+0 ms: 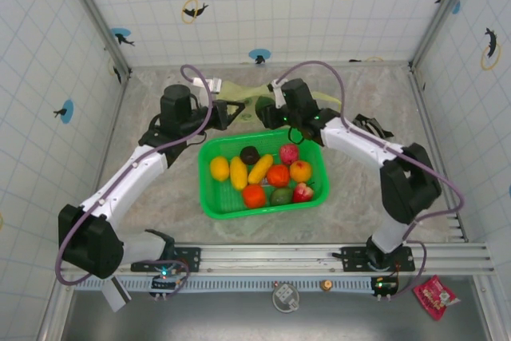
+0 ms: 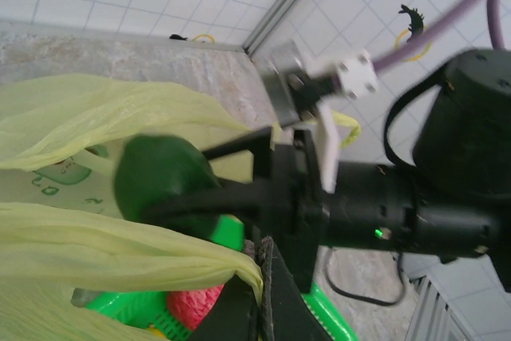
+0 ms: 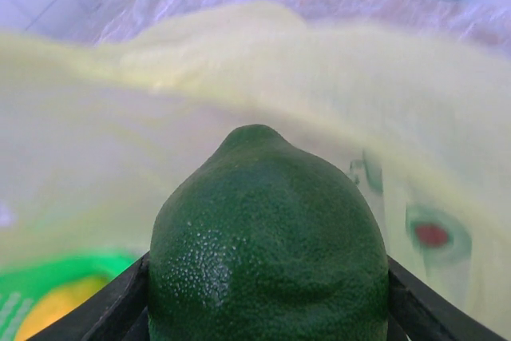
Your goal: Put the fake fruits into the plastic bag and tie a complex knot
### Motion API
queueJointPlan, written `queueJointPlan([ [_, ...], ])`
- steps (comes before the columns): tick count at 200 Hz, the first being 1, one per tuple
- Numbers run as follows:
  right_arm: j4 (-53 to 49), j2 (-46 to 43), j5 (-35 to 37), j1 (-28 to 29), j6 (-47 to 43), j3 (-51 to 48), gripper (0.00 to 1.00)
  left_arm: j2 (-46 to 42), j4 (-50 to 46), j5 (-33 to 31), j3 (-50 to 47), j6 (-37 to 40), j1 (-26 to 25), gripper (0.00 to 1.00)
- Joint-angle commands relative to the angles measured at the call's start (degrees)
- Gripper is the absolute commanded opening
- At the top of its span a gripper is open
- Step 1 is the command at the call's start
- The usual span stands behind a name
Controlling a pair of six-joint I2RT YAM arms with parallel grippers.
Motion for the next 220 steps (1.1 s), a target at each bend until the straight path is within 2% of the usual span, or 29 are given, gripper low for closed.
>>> queueJointPlan([
  [1,0.36,5.43,4.44,-0.56,2.53,7.28,0.48,-0.05,-0.25,2.07,2.77,0.03,-0.23,0.00],
  [19,-0.52,10.89,5.66,-0.67,3.70,13.54,0.49,0.46,-0.08,2.68,3.75,-0.45,-0.24,0.00],
  [37,-2.93,15.23,6.26,-0.39,4.18,19.90,0.80,1.07,0.68,3.48,4.88,-1.49,-0.25,0.00],
  [55,-4.06,16.74,5.72,0.07,4.10,22.14,0.86,1.90,0.96,3.86,6.40,-2.27,-0.22,0.00],
  [82,-3.07,14.09,4.42,0.28,3.60,18.86,0.85,2.72,1.33,4.18,7.50,-3.08,-0.22,0.00],
  [110,-0.36,7.51,1.79,0.09,3.00,11.81,0.69,2.51,1.51,3.51,6.13,-3.20,-0.25,0.00],
  [134,0.53,0.68,-2.08,0.36,2.65,6.07,0.65,2.08,1.58,2.80,4.63,-3.06,-0.21,0.00],
  [138,0.46,-0.32,-2.10,0.56,2.70,5.07,0.64,1.93,1.57,2.67,4.42,-2.97,-1.97,0.00],
  [183,-5.69,-11.64,-5.59,1.28,3.18,-6.24,0.65,0.65,1.69,1.69,2.91,-2.35,-2.51,0.00],
  [220,-16.02,-17.24,-1.49,5.25,3.71,-12.93,0.68,1.80,1.69,1.95,3.41,-2.43,-2.68,0.00],
])
